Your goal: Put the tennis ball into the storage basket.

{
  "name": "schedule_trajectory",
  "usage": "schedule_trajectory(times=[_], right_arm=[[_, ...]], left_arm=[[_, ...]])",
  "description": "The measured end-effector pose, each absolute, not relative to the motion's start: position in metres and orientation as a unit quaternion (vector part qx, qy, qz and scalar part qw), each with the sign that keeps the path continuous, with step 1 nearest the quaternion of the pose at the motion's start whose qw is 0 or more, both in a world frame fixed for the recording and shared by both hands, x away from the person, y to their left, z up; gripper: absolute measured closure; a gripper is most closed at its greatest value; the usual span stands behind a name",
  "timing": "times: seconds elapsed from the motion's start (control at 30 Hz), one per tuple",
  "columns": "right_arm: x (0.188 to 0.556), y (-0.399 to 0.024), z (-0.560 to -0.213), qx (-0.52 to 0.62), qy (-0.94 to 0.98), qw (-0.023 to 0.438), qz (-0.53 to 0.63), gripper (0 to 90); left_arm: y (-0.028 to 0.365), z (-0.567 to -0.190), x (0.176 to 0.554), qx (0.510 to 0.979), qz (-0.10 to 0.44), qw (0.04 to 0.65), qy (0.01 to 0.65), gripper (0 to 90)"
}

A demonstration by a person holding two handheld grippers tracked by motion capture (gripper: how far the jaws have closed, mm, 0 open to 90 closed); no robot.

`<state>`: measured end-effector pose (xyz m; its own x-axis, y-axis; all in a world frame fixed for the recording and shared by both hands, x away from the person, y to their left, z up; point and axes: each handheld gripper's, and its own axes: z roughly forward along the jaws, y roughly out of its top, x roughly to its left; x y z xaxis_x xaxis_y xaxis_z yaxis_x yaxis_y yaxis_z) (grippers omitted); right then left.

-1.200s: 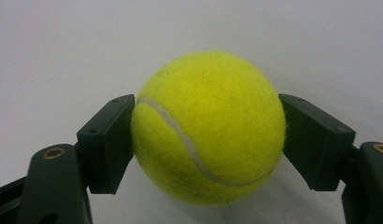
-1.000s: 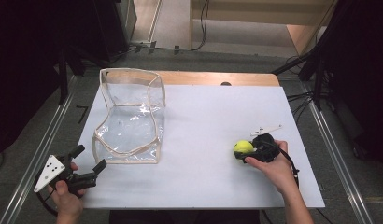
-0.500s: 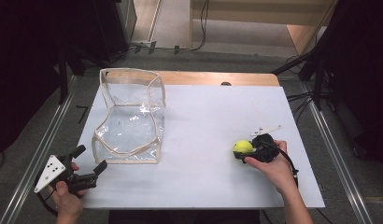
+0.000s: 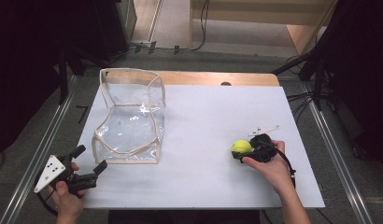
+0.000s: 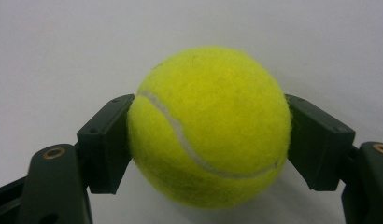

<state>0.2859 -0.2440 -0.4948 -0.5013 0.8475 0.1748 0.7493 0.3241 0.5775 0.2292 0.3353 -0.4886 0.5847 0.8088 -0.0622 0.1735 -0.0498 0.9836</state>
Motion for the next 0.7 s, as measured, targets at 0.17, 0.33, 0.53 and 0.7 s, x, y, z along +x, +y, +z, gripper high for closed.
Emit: schedule_trajectory(times=[0.17,0.33,0.53,0.7], right_arm=[[0.2861,-0.2432,-0.495,0.493,0.81,0.08,0.308,22.0],[0.2875,-0.2421,-0.4978,0.499,0.808,0.079,0.302,14.0],[0.2881,-0.2401,-0.4988,0.497,0.805,0.084,0.314,21.2],[0.2883,-0.2415,-0.4987,0.499,0.801,0.078,0.321,22.4]], left_arm=[[0.3354,-0.4886,0.2292,0.671,0.272,0.584,0.366,0.0],[0.3354,-0.4886,0.2291,0.672,0.272,0.584,0.366,0.0],[0.3357,-0.4886,0.2293,0.671,0.272,0.585,0.365,0.0],[0.3357,-0.4886,0.2291,0.671,0.272,0.585,0.365,0.0]])
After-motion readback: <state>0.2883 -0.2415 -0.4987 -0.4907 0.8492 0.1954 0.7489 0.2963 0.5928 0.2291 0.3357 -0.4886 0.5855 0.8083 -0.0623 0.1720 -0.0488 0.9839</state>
